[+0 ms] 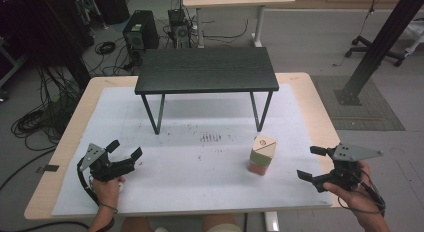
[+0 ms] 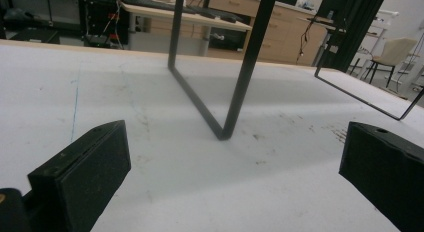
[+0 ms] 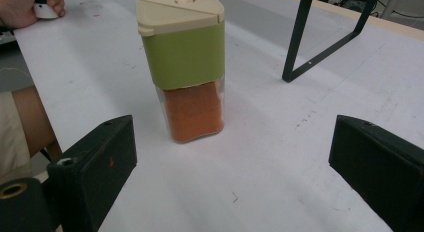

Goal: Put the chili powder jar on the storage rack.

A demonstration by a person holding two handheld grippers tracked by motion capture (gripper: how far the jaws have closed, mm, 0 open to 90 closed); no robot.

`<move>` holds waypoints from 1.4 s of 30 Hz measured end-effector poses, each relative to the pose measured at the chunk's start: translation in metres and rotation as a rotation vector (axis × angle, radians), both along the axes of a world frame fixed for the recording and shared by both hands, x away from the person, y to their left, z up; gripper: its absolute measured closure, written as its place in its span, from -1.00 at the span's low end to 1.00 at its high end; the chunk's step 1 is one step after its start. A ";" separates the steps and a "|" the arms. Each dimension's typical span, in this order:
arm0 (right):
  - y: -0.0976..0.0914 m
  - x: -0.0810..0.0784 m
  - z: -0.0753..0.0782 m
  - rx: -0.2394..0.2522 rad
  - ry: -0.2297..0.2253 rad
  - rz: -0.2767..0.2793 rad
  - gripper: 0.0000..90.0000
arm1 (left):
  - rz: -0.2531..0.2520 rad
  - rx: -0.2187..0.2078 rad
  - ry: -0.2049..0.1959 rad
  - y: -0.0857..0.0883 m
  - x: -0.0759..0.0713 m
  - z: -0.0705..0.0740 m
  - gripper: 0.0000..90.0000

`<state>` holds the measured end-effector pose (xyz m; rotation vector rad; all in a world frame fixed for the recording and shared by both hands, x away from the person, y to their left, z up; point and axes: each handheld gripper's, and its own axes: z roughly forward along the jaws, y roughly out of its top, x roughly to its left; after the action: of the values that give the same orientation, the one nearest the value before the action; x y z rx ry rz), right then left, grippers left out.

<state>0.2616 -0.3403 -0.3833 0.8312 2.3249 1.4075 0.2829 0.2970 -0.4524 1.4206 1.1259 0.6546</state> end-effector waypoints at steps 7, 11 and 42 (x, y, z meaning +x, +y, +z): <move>0.000 -0.002 -0.004 -0.001 -0.001 -0.007 -0.89 | -0.002 0.003 0.000 0.000 0.000 0.000 -1.00; 0.003 -0.002 -0.004 -0.002 -0.012 -0.011 -0.90 | -0.004 0.007 0.002 -0.001 0.000 0.000 -1.00; 0.043 0.014 -0.016 -0.011 -0.003 0.033 -0.96 | -0.006 -0.004 0.000 0.000 0.000 0.000 -1.00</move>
<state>0.2754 -0.2974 -0.3997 0.7906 2.3520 1.4066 0.2828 0.2972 -0.4525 1.4202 1.1222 0.6472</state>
